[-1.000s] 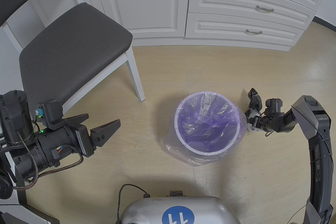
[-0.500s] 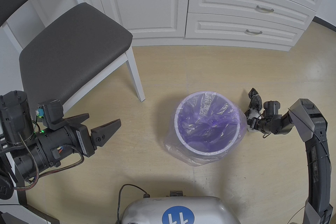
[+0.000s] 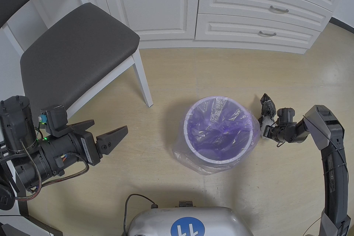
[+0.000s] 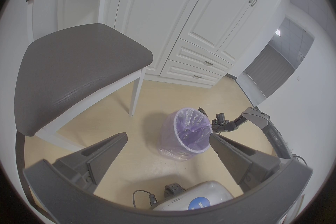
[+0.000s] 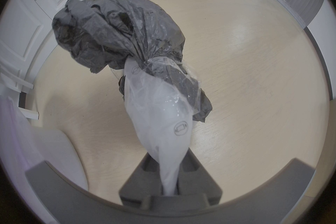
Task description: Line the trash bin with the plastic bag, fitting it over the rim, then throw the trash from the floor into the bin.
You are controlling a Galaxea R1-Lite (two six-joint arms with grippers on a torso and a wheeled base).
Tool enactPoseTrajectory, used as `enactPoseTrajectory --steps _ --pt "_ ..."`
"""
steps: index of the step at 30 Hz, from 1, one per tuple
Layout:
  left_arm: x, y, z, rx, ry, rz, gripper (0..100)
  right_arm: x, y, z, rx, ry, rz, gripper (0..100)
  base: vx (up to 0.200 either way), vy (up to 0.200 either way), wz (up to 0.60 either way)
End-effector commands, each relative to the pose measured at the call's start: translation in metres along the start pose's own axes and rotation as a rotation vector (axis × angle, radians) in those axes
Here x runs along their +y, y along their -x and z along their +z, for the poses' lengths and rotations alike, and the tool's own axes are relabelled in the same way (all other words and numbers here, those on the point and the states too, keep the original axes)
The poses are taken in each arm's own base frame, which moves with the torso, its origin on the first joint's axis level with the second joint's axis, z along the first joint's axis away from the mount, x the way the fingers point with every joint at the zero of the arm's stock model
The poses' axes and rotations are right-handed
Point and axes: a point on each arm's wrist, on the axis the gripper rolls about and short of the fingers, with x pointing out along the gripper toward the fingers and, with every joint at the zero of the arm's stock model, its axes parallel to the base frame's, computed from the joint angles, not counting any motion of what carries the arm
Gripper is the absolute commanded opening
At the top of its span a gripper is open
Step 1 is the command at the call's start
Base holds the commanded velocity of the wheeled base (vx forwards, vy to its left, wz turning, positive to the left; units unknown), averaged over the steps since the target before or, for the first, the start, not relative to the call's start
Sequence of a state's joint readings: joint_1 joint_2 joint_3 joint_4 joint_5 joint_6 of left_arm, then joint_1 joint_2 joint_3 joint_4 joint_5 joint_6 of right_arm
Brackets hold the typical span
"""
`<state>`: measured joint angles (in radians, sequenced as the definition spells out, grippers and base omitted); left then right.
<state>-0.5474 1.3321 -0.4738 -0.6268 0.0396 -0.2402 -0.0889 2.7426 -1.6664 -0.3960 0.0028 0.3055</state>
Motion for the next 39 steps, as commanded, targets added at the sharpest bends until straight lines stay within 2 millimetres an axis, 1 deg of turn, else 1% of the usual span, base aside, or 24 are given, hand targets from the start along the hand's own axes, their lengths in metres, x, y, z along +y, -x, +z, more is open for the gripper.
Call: enactPoseTrajectory --steps 1,3,6,9,13,14,15,17,18,19,20,21,22,23,24,25,26,27,29,30,31,32,37,39 --pt "0.0 0.0 0.0 -0.001 0.001 0.0 100 0.002 0.005 0.002 -0.004 -0.006 0.001 0 0.0 0.0 0.0" --pt "0.0 0.001 0.0 -0.001 0.001 0.0 100 0.006 0.012 0.008 -0.013 -0.014 0.008 0 0.0 0.0 0.0" --pt "0.0 0.0 0.0 0.0 0.001 0.0 100 0.015 0.044 0.023 -0.022 -0.04 0.024 0 0.0 0.0 0.0" --pt "0.0 0.001 0.001 -0.004 0.001 -0.001 100 0.02 0.066 0.029 -0.02 -0.036 0.051 0 0.0 0.0 0.0" --pt "-0.001 0.004 0.003 -0.019 -0.001 -0.006 100 0.027 0.098 0.046 -0.091 -0.057 0.079 0 0.0 0.0 0.0" --pt "-0.001 0.005 0.004 -0.024 0.0 -0.004 100 0.03 0.113 0.052 -0.114 -0.063 0.092 0 0.0 0.0 0.0" --pt "-0.001 0.006 0.004 -0.029 0.0 -0.004 100 0.033 0.122 0.056 -0.128 -0.066 0.102 0 0.0 0.0 0.0" --pt "-0.001 0.011 0.007 -0.047 0.002 -0.008 100 0.037 0.157 0.064 -0.161 -0.072 0.122 0 0.0 0.0 0.0" --pt "-0.001 0.011 0.007 -0.048 0.002 -0.009 100 0.037 0.159 0.065 -0.164 -0.072 0.123 0 0.0 0.0 0.0" --pt "-0.002 0.015 0.009 -0.065 0.003 -0.011 100 0.041 0.185 0.068 -0.185 -0.068 0.138 0 0.0 0.0 0.0" --pt "-0.002 0.015 0.009 -0.065 0.003 -0.011 100 0.041 0.185 0.068 -0.185 -0.068 0.138 0 0.0 0.0 0.0" --pt "-0.002 0.02 0.011 -0.081 0.005 -0.018 100 0.044 0.209 0.073 -0.213 -0.07 0.154 0 0.0 0.0 0.0" --pt "-0.002 0.021 0.012 -0.085 0.005 -0.019 100 0.044 0.22 0.076 -0.229 -0.073 0.159 0 0.0 0.0 0.0" --pt "-0.002 0.022 0.013 -0.09 0.006 -0.019 100 0.045 0.227 0.077 -0.238 -0.075 0.164 0 0.0 0.0 0.0" --pt "-0.002 0.023 0.013 -0.093 0.008 -0.018 100 0.045 0.243 0.079 -0.259 -0.084 0.175 0 0.0 0.0 0.0" --pt "-0.002 0.023 0.013 -0.093 0.008 -0.018 100 0.045 0.243 0.079 -0.259 -0.084 0.175 0 0.0 0.0 0.0" --pt "-0.002 0.025 0.013 -0.099 0.008 -0.02 100 0.045 0.264 0.082 -0.289 -0.091 0.19 0 0.0 0.0 0.0" --pt "-0.002 0.028 0.013 -0.105 0.008 -0.021 100 0.046 0.279 0.084 -0.308 -0.092 0.208 0 0.0 0.0 0.0" --pt "-0.002 0.032 0.014 -0.116 0.005 -0.023 100 0.046 0.299 0.084 -0.333 -0.088 0.236 0 0.0 0.0 0.0" --pt "-0.002 0.032 0.014 -0.116 0.005 -0.023 100 0.046 0.299 0.084 -0.333 -0.088 0.236 0 0.0 0.0 0.0" --pt "-0.002 0.035 0.014 -0.124 -0.006 -0.022 100 0.046 0.318 0.085 -0.359 -0.086 0.261 0 0.0 0.0 0.0" --pt "-0.002 0.036 0.014 -0.128 -0.013 -0.016 100 0.046 0.328 0.084 -0.371 -0.084 0.272 0 0.0 0.0 0.0" --pt "-0.001 0.039 0.012 -0.132 -0.034 0.001 100 0.051 0.362 0.073 -0.404 -0.065 0.319 0 0.0 0.0 0.0" --pt "0.0 0.039 0.011 -0.13 -0.038 0.007 100 0.052 0.369 0.07 -0.409 -0.058 0.328 0 0.0 0.0 0.0"
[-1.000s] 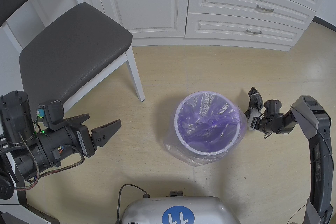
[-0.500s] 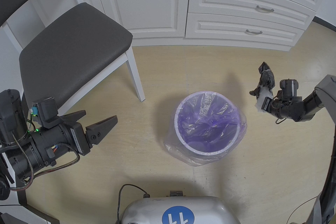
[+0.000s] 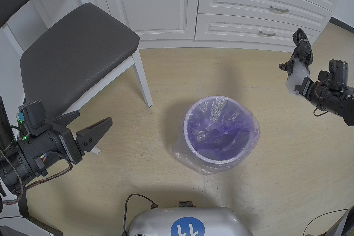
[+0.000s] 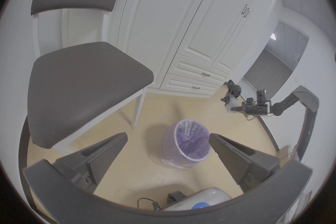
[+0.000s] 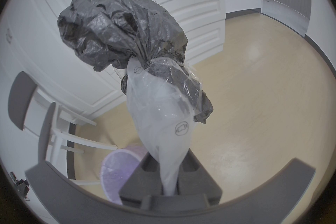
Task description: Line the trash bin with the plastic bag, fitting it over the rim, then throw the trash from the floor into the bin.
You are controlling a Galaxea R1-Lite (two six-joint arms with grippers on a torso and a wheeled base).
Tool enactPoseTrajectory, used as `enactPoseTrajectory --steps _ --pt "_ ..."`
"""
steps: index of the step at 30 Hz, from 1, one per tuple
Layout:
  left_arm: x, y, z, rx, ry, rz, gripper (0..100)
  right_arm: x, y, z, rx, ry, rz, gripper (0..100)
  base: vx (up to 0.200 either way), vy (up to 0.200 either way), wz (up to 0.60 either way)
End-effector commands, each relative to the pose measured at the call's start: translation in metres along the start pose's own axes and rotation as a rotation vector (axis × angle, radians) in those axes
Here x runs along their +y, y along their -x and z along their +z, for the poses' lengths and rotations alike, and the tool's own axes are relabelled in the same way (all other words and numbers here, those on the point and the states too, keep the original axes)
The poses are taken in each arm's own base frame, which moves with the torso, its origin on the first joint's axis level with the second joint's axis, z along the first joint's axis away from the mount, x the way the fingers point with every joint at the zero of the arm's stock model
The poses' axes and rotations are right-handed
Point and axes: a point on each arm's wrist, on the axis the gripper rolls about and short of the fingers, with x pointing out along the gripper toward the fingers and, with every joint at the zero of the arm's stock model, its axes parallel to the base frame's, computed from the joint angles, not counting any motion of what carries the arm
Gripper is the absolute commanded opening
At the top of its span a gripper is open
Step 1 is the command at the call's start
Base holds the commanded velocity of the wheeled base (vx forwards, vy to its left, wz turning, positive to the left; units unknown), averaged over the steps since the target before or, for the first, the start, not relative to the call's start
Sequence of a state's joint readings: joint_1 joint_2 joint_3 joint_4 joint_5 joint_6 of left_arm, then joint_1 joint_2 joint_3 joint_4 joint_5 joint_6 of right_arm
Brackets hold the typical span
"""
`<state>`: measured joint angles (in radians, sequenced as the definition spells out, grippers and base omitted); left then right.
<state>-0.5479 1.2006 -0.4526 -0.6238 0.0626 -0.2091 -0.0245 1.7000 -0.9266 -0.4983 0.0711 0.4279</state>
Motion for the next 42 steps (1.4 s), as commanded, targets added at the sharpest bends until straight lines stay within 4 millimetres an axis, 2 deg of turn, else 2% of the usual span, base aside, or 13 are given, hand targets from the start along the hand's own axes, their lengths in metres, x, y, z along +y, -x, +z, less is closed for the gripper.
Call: enactPoseTrajectory --steps 1,5,6,12,17,28,37,39,41,42 --pt "0.001 0.008 0.001 -0.023 -0.031 0.024 100 0.023 0.059 0.009 -0.079 0.022 0.095 0 0.0 0.0 0.0" --pt "0.001 0.008 0.001 -0.03 -0.055 0.044 100 0.033 0.074 0.006 -0.085 0.028 0.136 0 0.0 0.0 0.0" --pt "0.002 0.009 0.002 -0.036 -0.064 0.056 100 0.042 0.087 0.003 -0.084 0.038 0.178 0 0.0 0.0 0.0" --pt "0.002 0.017 0.008 -0.077 -0.059 0.059 100 0.071 0.117 -0.009 -0.064 0.063 0.333 0 0.0 0.0 0.0" --pt "0.002 0.018 0.008 -0.08 -0.065 0.058 100 0.088 0.132 -0.025 -0.01 0.089 0.439 0 0.0 0.0 0.0" --pt "0.003 0.018 0.008 -0.079 -0.087 0.061 100 0.116 0.137 -0.057 0.093 0.139 0.488 0 0.0 0.0 0.0" --pt "0.002 0.018 0.011 -0.087 -0.114 0.054 100 0.116 0.139 -0.063 0.163 0.183 0.443 0 0.0 0.0 0.0" --pt "0.0 0.016 0.01 -0.081 -0.118 0.043 100 0.119 0.14 -0.058 0.168 0.253 0.437 0 0.0 0.0 0.0" --pt "0.0 0.016 0.01 -0.081 -0.118 0.043 100 0.119 0.14 -0.058 0.168 0.253 0.437 0 0.0 0.0 0.0" --pt "-0.001 0.015 0.01 -0.078 -0.128 0.037 100 0.119 0.136 -0.061 0.192 0.419 0.401 0 0.0 0.0 0.0"
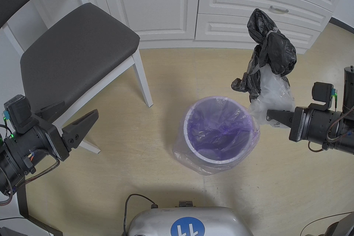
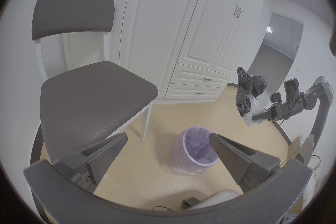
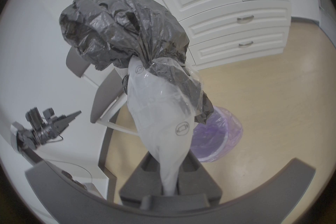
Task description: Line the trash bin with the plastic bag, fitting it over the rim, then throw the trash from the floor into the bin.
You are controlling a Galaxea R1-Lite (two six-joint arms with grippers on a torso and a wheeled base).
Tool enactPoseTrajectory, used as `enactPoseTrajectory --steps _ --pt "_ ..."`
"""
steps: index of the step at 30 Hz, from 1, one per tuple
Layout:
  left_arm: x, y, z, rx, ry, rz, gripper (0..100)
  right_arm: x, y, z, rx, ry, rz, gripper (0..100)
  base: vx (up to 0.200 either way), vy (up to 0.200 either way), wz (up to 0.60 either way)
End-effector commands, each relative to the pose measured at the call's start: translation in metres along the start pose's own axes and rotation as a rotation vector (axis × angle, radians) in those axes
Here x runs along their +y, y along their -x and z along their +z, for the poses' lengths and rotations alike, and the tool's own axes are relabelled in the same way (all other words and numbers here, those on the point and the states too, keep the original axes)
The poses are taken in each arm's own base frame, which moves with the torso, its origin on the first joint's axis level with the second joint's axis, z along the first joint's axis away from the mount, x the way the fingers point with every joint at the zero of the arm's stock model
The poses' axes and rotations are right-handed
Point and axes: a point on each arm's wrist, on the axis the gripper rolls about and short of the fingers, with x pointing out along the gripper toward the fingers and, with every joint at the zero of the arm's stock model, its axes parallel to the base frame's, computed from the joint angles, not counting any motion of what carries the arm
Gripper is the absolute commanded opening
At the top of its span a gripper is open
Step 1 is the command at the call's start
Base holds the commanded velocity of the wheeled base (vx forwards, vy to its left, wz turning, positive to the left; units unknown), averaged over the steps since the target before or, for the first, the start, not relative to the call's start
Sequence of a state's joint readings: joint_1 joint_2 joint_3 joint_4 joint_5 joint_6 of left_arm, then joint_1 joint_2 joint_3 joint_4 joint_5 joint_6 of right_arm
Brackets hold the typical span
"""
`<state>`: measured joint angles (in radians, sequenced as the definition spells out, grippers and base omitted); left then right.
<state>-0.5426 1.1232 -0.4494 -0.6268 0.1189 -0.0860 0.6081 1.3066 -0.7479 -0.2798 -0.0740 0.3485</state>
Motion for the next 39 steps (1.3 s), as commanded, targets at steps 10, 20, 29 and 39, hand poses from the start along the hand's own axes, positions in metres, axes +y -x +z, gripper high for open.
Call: enactPoseTrajectory --steps 10,20,29,39 --pt "-0.001 -0.001 0.001 -0.01 -0.02 -0.005 100 -0.017 -0.028 -0.014 0.172 0.598 -0.334 0 0.0 0.0 0.0" --pt "0.002 -0.002 0.002 -0.014 -0.013 0.01 100 -0.048 -0.003 -0.014 0.167 1.051 -0.448 0 0.0 0.0 0.0" --pt "0.006 -0.006 0.0 -0.02 -0.012 0.032 100 -0.04 -0.018 0.001 0.213 1.447 -0.424 0 0.0 0.0 0.0" --pt "0.006 -0.006 0.0 -0.02 -0.012 0.034 100 -0.043 -0.057 0.012 0.215 1.835 -0.357 0 0.0 0.0 0.0"
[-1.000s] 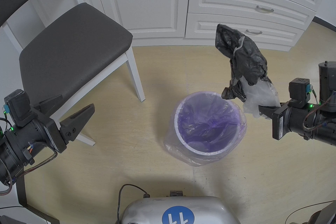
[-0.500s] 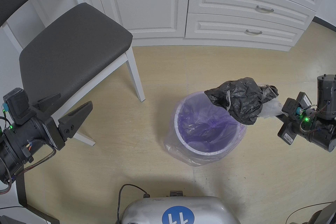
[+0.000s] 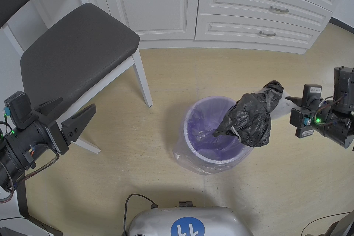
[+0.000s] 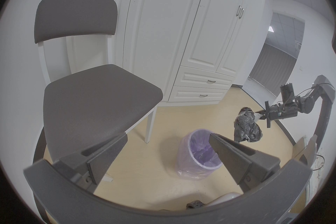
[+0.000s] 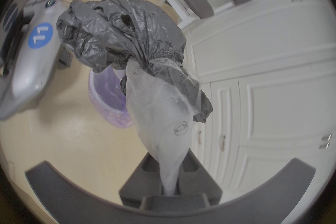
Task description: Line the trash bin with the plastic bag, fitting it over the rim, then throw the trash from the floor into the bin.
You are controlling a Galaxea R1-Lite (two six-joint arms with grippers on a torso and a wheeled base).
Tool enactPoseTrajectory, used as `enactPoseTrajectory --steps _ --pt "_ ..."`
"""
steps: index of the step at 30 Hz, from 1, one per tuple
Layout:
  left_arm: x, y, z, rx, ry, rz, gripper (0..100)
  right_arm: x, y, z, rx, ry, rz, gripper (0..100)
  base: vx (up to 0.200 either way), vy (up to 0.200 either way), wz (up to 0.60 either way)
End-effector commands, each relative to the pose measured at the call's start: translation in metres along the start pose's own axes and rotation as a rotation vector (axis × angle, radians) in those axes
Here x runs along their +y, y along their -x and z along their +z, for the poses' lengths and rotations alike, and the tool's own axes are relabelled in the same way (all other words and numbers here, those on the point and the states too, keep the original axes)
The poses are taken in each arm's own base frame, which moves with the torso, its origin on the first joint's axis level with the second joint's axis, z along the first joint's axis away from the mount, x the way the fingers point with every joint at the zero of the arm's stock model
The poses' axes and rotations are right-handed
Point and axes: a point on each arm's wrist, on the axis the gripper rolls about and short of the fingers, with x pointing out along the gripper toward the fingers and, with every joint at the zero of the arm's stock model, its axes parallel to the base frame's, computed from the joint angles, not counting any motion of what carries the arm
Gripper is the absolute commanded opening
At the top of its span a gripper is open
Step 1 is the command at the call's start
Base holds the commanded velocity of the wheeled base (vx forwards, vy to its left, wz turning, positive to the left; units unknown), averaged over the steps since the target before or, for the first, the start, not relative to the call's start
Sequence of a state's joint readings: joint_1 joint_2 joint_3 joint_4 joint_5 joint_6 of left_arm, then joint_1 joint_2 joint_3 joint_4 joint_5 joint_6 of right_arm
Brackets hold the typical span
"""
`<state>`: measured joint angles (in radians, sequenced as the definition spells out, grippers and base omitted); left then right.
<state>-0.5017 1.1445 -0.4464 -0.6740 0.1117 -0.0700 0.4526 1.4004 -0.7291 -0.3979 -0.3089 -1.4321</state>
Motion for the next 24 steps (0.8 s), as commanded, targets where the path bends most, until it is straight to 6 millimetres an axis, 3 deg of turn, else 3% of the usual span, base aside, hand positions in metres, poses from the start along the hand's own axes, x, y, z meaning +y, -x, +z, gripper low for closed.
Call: enactPoseTrajectory --steps 1,6,24 --pt "0.0 -0.001 -0.001 0.005 0.0 0.002 100 -0.006 -0.038 0.01 -0.04 0.142 -0.043 0 0.0 0.0 0.0" --pt "0.0 -0.001 -0.003 0.011 -0.002 0.001 100 -0.006 -0.063 0.02 -0.069 0.182 -0.131 0 0.0 0.0 0.0" --pt "0.0 -0.001 -0.008 0.029 -0.009 0.001 100 0.005 -0.101 0.038 -0.09 0.247 -0.102 0 0.0 0.0 0.0"
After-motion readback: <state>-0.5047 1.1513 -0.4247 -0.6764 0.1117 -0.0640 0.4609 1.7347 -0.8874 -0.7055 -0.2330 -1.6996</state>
